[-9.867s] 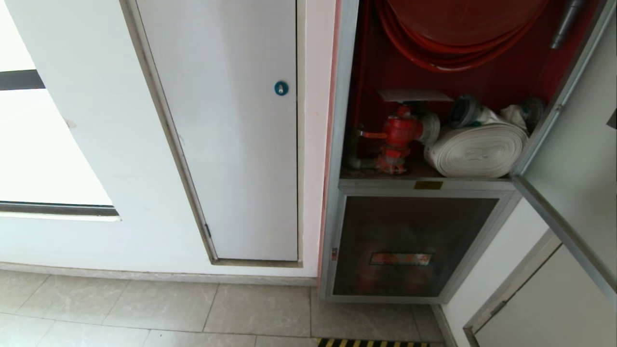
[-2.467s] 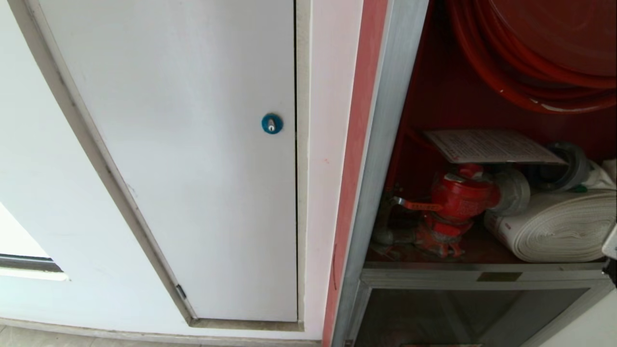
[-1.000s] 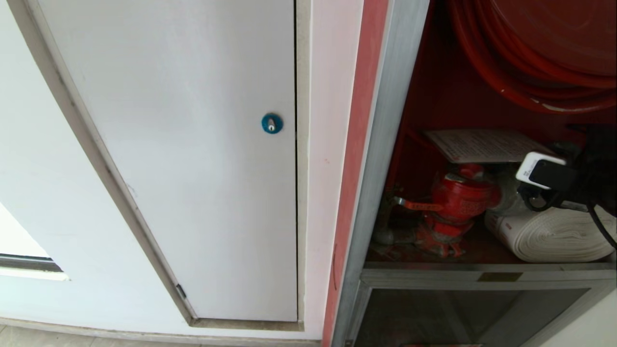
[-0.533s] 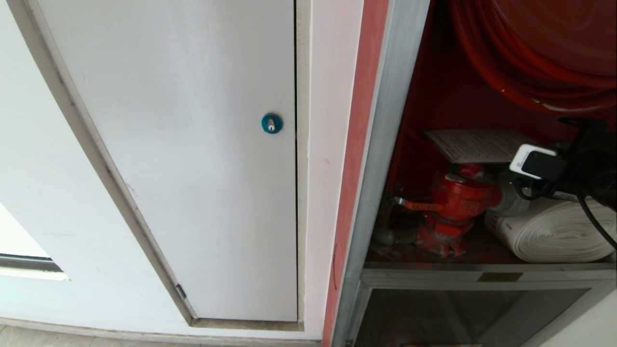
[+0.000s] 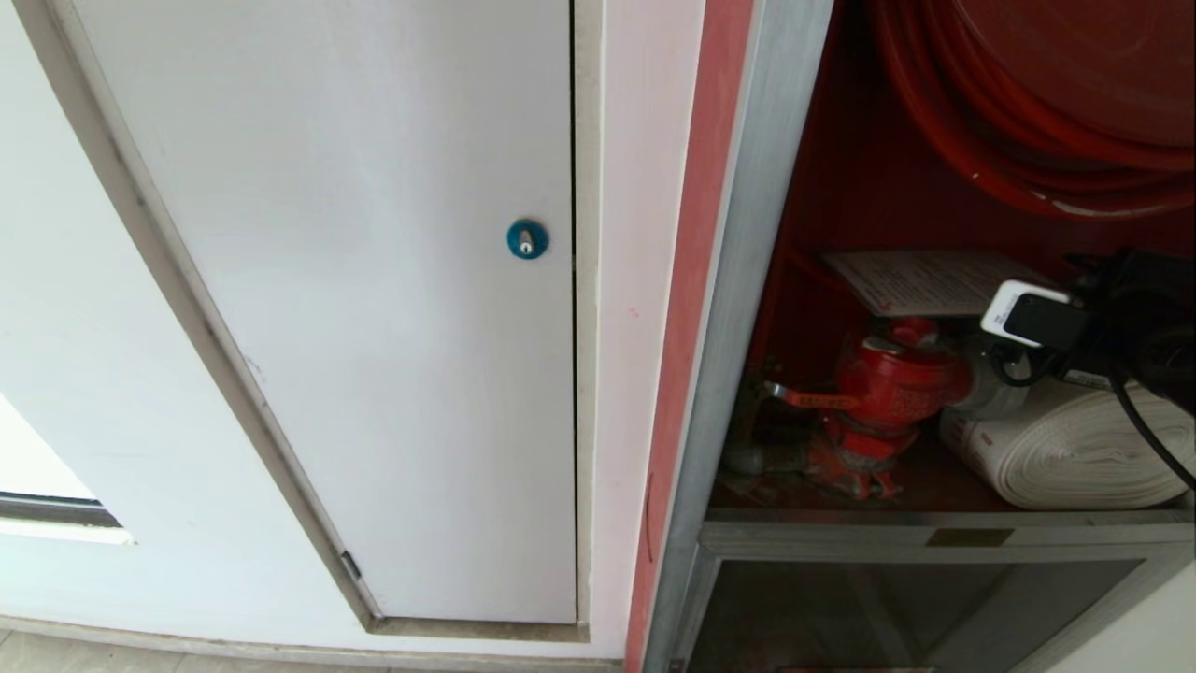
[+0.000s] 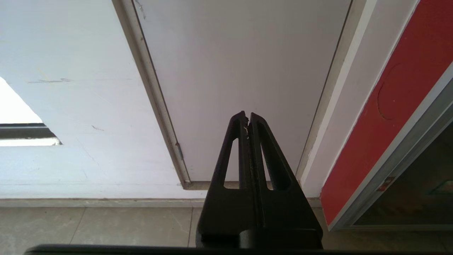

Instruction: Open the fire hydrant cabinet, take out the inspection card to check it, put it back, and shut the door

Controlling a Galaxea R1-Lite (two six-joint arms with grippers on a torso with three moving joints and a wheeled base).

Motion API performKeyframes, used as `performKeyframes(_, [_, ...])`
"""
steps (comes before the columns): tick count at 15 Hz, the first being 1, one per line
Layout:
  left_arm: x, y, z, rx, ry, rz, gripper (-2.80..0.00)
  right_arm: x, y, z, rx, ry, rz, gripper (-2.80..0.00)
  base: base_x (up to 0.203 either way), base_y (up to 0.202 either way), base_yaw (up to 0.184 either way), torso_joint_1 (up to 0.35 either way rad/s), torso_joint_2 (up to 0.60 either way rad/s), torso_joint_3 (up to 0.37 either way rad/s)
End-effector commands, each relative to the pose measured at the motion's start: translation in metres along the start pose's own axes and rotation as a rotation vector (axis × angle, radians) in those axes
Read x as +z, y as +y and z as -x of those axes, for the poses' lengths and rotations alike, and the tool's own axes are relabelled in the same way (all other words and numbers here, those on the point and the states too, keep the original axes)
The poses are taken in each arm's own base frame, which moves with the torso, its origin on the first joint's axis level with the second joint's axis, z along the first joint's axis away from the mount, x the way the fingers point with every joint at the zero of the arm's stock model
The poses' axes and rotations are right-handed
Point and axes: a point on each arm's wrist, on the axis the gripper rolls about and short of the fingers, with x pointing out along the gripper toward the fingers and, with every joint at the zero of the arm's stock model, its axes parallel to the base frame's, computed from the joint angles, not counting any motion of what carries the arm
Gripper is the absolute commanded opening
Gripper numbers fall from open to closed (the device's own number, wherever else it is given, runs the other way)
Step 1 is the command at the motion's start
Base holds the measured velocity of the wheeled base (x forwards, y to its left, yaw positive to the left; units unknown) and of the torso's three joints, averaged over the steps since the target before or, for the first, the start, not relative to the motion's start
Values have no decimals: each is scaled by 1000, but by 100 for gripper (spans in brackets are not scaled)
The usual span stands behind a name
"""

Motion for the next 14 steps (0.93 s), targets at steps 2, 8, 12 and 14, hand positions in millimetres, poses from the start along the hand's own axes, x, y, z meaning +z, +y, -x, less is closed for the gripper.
performKeyframes(2, [0,0,0,0,1,0,-280,0,0,0,-4,2,8,-280,0,0,0,0,0,0])
performKeyframes(8, [0,0,0,0,1,0,-280,0,2,1,3,2,9,-280,0,0,0,0,0,0])
performKeyframes(12, [0,0,0,0,1,0,-280,-1,-3,11,-17,2,6,-280,0,0,0,0,0,0])
performKeyframes(14, [0,0,0,0,1,0,-280,-2,-9,21,-40,4,3,-280,0,0,0,0,0,0])
